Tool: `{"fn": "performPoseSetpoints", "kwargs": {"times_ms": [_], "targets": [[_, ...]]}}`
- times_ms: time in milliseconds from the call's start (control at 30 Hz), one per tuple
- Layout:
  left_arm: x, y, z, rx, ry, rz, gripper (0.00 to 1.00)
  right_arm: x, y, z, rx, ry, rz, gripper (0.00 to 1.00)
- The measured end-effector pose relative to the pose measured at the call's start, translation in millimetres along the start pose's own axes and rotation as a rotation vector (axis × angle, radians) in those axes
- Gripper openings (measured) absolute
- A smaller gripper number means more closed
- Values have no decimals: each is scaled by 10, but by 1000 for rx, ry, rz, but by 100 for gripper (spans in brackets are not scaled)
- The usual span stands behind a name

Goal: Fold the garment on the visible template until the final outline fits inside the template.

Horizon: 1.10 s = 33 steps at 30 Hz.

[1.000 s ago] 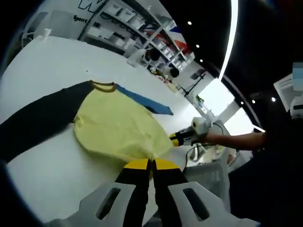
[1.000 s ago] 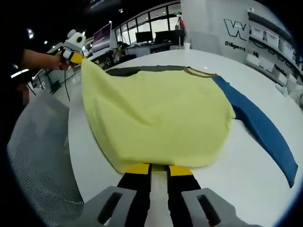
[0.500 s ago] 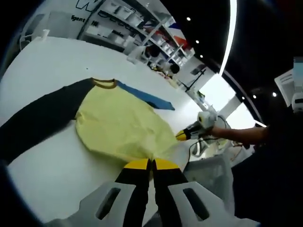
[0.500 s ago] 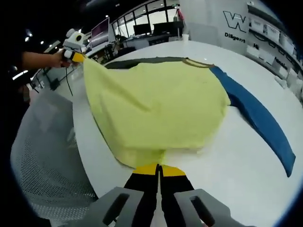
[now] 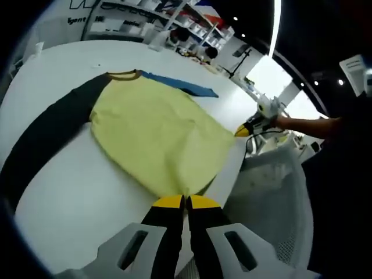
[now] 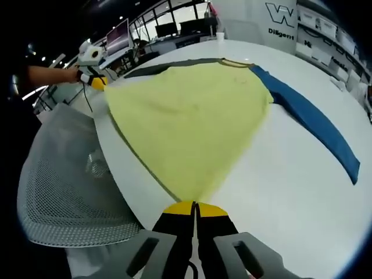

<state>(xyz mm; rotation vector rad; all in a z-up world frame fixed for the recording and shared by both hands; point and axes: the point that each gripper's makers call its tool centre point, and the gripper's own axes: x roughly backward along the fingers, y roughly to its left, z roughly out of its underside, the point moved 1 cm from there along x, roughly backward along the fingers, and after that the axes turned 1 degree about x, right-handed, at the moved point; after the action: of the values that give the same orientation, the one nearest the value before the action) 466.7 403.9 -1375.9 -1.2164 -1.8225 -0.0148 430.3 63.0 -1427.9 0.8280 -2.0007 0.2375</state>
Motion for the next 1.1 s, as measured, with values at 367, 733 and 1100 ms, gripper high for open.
{"fn": "performPoseSetpoints", "kwargs": {"times_ms": [367, 733, 1100], "targets": [[-163, 39, 381, -215, 176, -81, 2, -14, 37, 88, 35, 42, 9, 0], [-191, 173, 517, -320, 223, -124, 2, -35, 120, 137, 58, 72, -3, 0], [-143, 153, 542, -289, 193, -98, 7, -21, 84, 116, 110, 52, 16, 0]]}}
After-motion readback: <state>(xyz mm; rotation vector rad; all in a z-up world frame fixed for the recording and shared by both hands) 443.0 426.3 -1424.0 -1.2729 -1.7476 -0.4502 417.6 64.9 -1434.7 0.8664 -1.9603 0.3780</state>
